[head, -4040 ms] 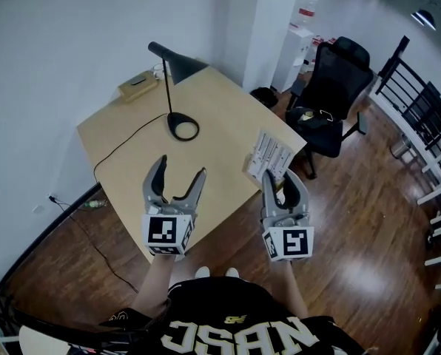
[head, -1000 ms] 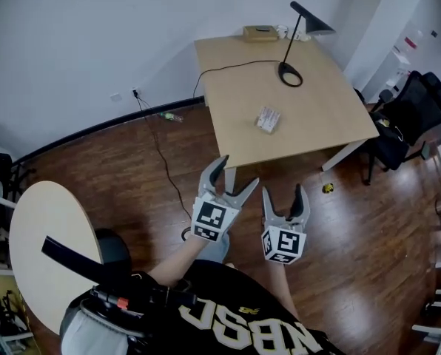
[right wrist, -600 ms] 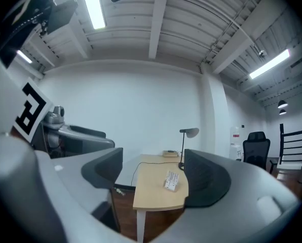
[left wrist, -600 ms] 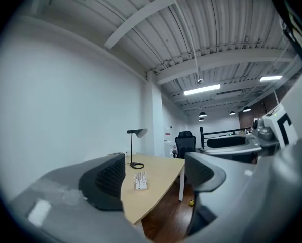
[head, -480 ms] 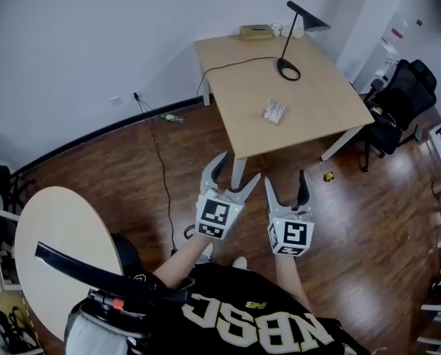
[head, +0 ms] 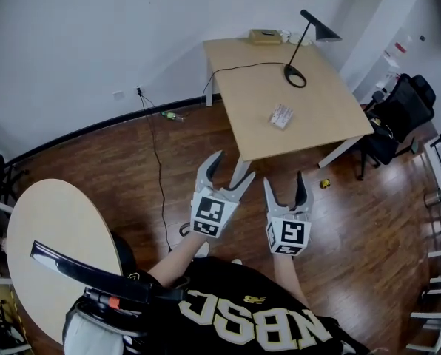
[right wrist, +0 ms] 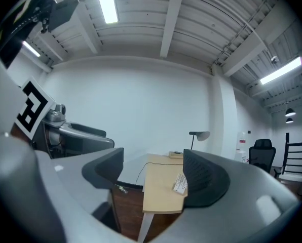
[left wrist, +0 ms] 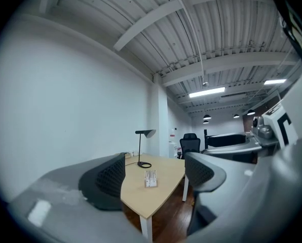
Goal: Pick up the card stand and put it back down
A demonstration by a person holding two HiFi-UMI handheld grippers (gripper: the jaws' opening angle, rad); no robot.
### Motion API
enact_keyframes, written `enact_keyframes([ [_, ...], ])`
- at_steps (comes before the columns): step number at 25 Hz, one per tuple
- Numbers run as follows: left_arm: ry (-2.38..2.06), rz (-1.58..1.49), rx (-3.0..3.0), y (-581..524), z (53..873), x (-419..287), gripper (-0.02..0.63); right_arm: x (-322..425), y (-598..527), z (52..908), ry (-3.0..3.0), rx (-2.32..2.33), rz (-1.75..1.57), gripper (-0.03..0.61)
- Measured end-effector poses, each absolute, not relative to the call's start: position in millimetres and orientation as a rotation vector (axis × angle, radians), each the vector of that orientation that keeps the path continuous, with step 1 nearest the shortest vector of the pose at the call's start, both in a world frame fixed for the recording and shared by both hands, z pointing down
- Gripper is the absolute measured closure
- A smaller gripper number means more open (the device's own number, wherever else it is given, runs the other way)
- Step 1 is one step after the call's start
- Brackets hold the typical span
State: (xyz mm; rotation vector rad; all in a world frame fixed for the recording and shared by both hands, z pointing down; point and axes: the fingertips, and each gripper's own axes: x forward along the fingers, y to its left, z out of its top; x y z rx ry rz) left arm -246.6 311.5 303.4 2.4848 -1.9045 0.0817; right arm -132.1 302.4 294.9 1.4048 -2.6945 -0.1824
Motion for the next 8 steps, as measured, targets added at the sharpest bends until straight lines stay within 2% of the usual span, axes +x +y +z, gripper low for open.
enact_keyframes([
  [8, -1.902, 0.057, 2.508, 304.2, 294.4, -246.3, 0.227, -136.9, 297.4, 291.0, -2.679, 1.401, -0.198, 0.215],
])
